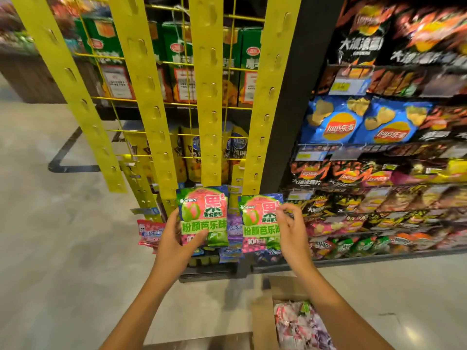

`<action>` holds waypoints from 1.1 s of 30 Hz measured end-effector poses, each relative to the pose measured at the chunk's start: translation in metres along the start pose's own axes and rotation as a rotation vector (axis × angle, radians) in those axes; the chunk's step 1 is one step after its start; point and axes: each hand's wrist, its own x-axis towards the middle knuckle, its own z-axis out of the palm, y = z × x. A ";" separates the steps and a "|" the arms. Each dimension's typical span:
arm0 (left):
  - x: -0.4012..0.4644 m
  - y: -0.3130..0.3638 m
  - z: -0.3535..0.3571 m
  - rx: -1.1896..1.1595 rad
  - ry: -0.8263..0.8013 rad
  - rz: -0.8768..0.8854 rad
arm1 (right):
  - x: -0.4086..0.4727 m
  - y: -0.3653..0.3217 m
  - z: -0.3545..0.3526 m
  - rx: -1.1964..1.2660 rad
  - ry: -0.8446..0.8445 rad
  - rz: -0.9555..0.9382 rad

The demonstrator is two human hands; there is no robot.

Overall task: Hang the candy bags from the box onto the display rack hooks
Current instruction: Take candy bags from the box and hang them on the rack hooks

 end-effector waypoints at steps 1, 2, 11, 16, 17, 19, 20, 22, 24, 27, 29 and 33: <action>0.002 0.001 0.003 -0.001 0.003 0.000 | 0.007 0.001 0.001 0.003 -0.008 -0.003; 0.004 0.002 0.005 -0.002 0.006 0.002 | 0.014 0.002 0.001 0.001 -0.021 -0.003; 0.016 0.014 0.017 0.021 0.064 0.010 | 0.075 0.020 0.016 0.064 -0.080 0.062; 0.018 0.015 0.021 0.042 0.099 0.010 | 0.095 0.038 0.018 0.087 -0.203 0.037; 0.018 0.015 0.022 0.041 0.102 0.008 | 0.098 0.042 0.018 0.067 -0.213 0.023; 0.018 0.015 0.023 0.037 0.103 0.001 | 0.104 0.046 0.018 0.045 -0.216 0.009; 0.018 0.015 0.024 0.037 0.102 0.001 | 0.107 0.047 0.019 0.045 -0.214 0.007; 0.018 0.016 0.026 0.044 0.102 0.006 | 0.112 0.050 0.022 0.040 -0.215 0.001; 0.018 0.017 0.027 0.045 0.100 0.011 | 0.116 0.055 0.025 0.026 -0.224 -0.009; 0.018 0.016 0.027 0.050 0.106 0.013 | 0.115 0.064 0.028 0.017 -0.223 0.018; 0.019 0.016 0.028 0.053 0.106 0.014 | 0.112 0.068 0.028 0.008 -0.227 0.030; 0.021 0.016 0.031 0.051 0.110 0.014 | 0.113 0.077 0.029 -0.010 -0.215 0.036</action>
